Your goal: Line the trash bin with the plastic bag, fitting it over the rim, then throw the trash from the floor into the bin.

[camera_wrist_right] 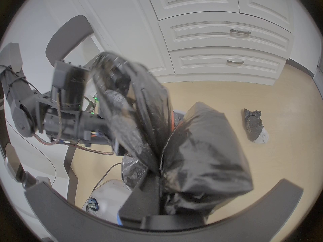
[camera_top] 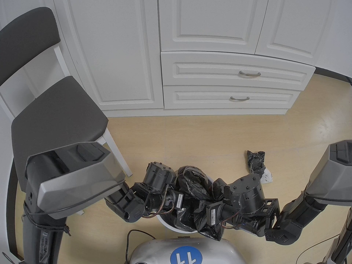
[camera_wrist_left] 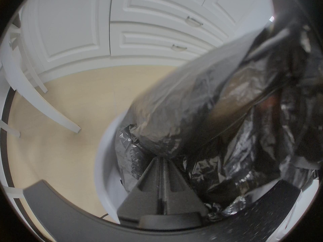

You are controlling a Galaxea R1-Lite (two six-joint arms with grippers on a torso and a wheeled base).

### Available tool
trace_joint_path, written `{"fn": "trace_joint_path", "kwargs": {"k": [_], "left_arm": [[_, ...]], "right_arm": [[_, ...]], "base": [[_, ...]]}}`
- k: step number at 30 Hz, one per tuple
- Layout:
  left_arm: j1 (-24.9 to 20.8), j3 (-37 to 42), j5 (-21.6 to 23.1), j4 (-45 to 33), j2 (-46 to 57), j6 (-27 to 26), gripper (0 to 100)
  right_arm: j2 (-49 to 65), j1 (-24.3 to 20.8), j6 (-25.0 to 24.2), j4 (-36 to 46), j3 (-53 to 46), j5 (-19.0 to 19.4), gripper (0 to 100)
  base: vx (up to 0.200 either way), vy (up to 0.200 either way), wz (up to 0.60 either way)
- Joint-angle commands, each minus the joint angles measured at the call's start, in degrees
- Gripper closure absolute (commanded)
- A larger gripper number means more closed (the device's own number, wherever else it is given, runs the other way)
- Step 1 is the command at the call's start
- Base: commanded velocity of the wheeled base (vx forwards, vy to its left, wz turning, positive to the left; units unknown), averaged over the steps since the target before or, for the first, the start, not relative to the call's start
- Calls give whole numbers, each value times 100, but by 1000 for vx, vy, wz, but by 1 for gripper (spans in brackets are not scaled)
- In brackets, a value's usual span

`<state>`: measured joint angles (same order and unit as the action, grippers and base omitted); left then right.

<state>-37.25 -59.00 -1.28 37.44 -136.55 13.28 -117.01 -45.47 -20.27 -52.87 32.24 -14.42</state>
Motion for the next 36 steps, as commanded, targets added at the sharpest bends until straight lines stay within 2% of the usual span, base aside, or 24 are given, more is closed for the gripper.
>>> {"fn": "trace_joint_path", "kwargs": {"k": [1, 7, 16, 21, 27, 32, 33, 36], "left_arm": [[-27, -94, -4, -17, -452, 35, 100], [16, 425, -127, 18, 40, 149, 100], [-1, 1998, -48, 88, 1939, 158, 100], [-1, 2516, -48, 106, 2493, 167, 100], [52, 2894, -48, 115, 2871, 439, 100], [52, 3017, -48, 132, 3011, 474, 100], [69, 3123, -57, 264, 3099, 474, 100], [113, 3220, -101, 501, 3143, 483, 100]], "right_arm": [[-86, -76, 6, -4, -34, 1, 100], [-314, -208, -65, -48, 45, 18, 100], [-798, -243, -337, -22, 669, 18, 100], [-938, -225, -328, 22, 933, 18, 100], [-1290, -243, -425, 1042, 1566, 10, 100], [-1395, -199, -442, 1200, 1750, 10, 100], [-1465, -181, -460, 1437, 1891, 10, 100], [-1536, -181, -451, 1490, 2040, 18, 100]], "base": [[0, 0, 0], [0, 0, 0], [0, 0, 0], [0, 0, 0], [0, 0, 0], [0, 0, 0], [0, 0, 0], [0, 0, 0]]}}
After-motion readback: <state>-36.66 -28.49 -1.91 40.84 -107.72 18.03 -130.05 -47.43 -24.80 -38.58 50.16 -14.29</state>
